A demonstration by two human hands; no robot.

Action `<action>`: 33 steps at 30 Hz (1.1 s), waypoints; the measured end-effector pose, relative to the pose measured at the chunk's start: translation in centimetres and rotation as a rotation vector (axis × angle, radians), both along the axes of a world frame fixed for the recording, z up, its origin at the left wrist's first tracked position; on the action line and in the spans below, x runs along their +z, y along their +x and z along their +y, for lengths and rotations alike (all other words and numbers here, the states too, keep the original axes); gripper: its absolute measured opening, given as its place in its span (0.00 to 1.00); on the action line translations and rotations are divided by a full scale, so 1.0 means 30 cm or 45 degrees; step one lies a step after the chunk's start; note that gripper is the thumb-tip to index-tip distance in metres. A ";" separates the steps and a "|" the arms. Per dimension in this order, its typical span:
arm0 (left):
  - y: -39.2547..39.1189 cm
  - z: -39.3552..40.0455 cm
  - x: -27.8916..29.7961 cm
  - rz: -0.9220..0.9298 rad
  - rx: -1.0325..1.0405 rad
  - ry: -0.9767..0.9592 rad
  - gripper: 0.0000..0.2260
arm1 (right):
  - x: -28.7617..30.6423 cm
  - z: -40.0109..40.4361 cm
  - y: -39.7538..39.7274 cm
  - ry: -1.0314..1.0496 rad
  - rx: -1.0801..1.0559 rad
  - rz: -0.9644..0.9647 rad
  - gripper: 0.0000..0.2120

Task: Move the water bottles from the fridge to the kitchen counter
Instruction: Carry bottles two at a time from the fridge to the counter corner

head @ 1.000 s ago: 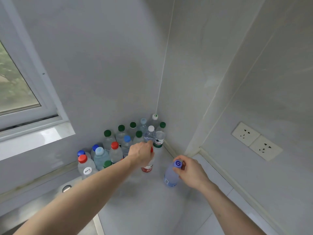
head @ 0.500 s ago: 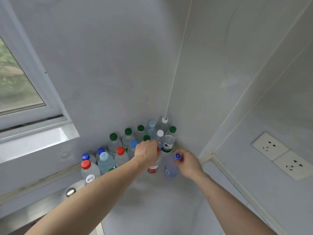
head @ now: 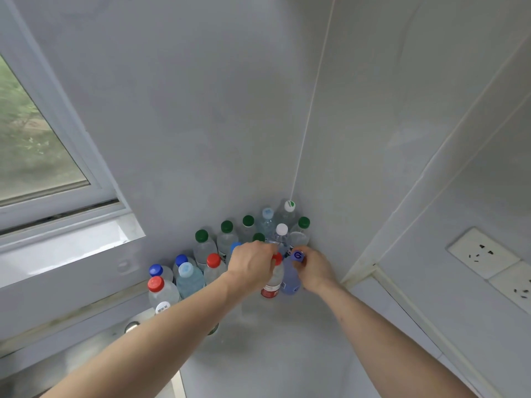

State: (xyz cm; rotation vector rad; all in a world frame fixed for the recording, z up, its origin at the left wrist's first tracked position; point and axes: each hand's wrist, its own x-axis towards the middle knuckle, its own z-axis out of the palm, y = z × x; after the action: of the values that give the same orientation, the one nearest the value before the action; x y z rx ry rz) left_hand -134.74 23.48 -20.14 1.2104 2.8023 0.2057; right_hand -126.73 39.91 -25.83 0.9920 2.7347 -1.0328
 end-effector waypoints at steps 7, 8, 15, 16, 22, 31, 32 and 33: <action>0.063 -0.089 0.023 -0.113 0.016 0.077 0.15 | 0.058 -0.010 0.064 -0.044 0.047 0.027 0.19; 0.073 -0.109 0.029 -0.133 0.021 0.081 0.16 | 0.073 -0.015 0.083 -0.057 0.062 0.030 0.22; 0.154 -0.291 0.091 -0.250 -0.028 0.187 0.16 | 0.187 -0.143 0.252 -0.166 -0.042 0.195 0.27; 0.169 -0.324 0.101 -0.252 -0.041 0.201 0.16 | 0.199 -0.182 0.288 -0.263 -0.118 0.273 0.26; 0.290 -0.536 0.096 -0.372 -0.097 0.197 0.18 | 0.220 -0.452 0.559 -0.585 -0.248 0.491 0.24; 0.462 -0.598 0.064 -0.474 -0.207 0.109 0.18 | 0.260 -0.564 0.851 -0.523 -0.332 0.415 0.23; 0.477 -0.587 0.062 -0.480 -0.229 0.104 0.19 | 0.266 -0.568 0.873 -0.513 -0.328 0.409 0.23; 0.504 -0.566 0.064 -0.484 -0.273 0.098 0.19 | 0.275 -0.572 0.913 -0.492 -0.353 0.402 0.23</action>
State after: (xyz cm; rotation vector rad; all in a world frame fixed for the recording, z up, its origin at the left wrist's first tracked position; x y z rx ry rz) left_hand -119.63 6.51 -18.23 1.3154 2.3439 0.4752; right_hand -99.35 22.75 -17.58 1.2457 2.5001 -1.8210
